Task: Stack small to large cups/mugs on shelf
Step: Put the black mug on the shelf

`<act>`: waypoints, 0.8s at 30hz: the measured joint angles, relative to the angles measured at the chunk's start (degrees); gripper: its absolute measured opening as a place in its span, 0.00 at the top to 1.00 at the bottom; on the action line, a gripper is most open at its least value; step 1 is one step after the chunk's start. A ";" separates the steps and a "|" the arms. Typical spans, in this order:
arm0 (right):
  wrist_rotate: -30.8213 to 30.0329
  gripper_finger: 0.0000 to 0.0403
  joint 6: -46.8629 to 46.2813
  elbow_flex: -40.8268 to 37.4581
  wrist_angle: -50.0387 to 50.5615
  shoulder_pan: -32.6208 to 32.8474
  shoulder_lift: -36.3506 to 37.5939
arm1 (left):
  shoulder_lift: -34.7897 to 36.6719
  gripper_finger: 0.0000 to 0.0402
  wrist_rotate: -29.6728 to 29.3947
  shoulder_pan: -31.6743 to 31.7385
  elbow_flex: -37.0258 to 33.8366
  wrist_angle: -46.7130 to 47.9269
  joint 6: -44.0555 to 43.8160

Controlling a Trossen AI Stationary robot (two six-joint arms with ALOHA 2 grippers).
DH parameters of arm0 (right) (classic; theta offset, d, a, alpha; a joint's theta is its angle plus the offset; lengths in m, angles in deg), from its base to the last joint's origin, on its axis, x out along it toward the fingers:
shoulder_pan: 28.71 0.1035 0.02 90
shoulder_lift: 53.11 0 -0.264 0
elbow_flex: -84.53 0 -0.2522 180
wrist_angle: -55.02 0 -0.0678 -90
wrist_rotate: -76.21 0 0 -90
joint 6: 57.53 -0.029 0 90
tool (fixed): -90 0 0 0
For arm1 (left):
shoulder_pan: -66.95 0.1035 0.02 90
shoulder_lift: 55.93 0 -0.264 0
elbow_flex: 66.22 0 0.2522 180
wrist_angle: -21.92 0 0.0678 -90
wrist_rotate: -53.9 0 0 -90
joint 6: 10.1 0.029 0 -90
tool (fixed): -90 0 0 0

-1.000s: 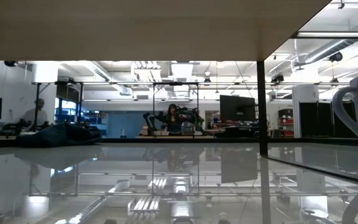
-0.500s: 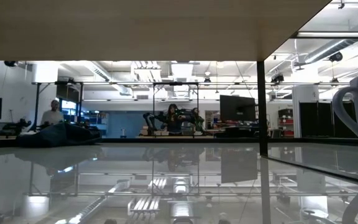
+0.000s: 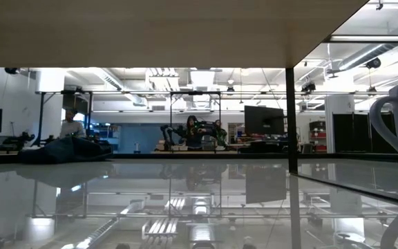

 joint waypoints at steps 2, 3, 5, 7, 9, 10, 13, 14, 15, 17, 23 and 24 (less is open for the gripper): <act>0.95 0.93 -0.57 -0.21 -0.10 0.00 -0.01 | 0.00 0.76 0.02 0.04 0.02 -0.03 -0.44; 1.19 0.93 -1.02 -0.40 -0.01 -0.02 -0.01 | 0.01 0.76 0.02 0.04 0.02 -0.03 -0.43; 1.23 0.93 -2.24 -0.63 0.13 -0.07 -0.01 | 0.23 0.76 0.03 0.04 0.00 -0.01 -0.43; 0.95 0.93 -3.59 -0.63 0.03 0.02 0.07 | 0.47 0.76 0.04 0.04 0.00 0.01 -0.45; 0.77 0.93 -5.12 -0.70 0.05 0.09 0.12 | 0.55 0.76 0.04 0.04 0.00 0.02 -0.45; 0.77 0.93 -6.12 -0.72 0.05 0.09 0.12 | 0.57 0.76 0.07 0.04 0.00 0.03 -0.45; 1.46 0.93 -8.17 -0.87 0.03 0.10 0.15 | 0.58 0.76 0.07 0.04 0.00 0.06 -0.47; 1.91 0.93 -8.66 -1.03 0.01 0.09 0.21 | 0.57 0.76 0.07 0.04 0.00 0.06 -0.47; 2.46 0.93 -9.33 -1.17 0.04 0.13 0.21 | 0.57 0.76 0.07 0.04 0.00 0.06 -0.45; 2.65 0.93 -10.10 -1.25 0.07 0.48 0.21 | 0.53 0.76 0.09 0.02 0.00 0.06 -0.45; 2.31 0.93 -11.33 -1.53 0.02 1.88 0.41 | 0.53 0.76 0.11 0.02 0.00 0.06 -0.47; 1.70 0.93 -11.53 -1.75 0.02 2.19 0.41 | 0.53 0.76 0.11 0.02 0.00 0.06 -0.47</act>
